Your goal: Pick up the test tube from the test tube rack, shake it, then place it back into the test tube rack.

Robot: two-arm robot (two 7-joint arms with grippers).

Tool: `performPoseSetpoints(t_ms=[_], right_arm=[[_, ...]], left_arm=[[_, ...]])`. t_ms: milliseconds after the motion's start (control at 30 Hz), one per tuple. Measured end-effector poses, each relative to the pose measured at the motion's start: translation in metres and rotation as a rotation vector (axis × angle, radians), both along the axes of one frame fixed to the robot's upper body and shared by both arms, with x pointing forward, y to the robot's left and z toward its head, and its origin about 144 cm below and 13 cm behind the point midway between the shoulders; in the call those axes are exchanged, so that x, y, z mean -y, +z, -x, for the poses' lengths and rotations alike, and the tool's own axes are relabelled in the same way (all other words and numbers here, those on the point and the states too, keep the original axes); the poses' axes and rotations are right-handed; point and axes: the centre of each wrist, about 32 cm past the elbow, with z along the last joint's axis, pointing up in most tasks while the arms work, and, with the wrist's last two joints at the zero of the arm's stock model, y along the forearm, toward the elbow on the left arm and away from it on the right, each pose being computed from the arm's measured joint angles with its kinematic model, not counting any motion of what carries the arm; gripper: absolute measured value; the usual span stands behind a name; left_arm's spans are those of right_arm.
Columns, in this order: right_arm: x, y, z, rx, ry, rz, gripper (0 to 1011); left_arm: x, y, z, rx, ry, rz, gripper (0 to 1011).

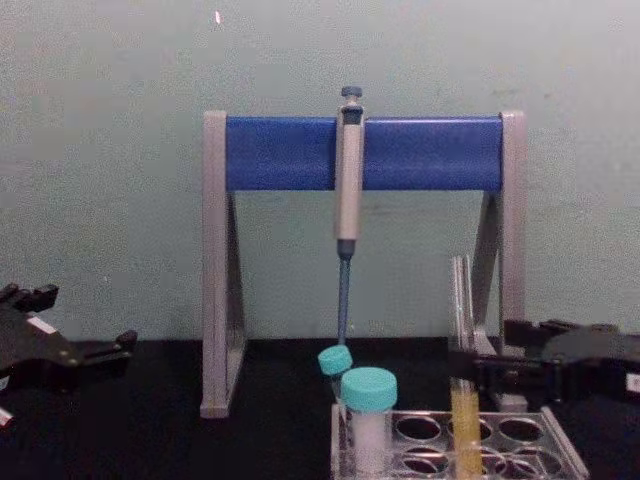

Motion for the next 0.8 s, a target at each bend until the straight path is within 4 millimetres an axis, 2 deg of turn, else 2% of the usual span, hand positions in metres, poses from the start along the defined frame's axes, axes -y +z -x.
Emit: performPoseSetpoints(t_ms=[800], right_arm=[[-0.008, 0.001, -0.028, -0.075, 0.023, -0.085, 1000]], left_arm=[[0.000, 0.000, 0.000, 0.000, 0.000, 0.000, 1009]])
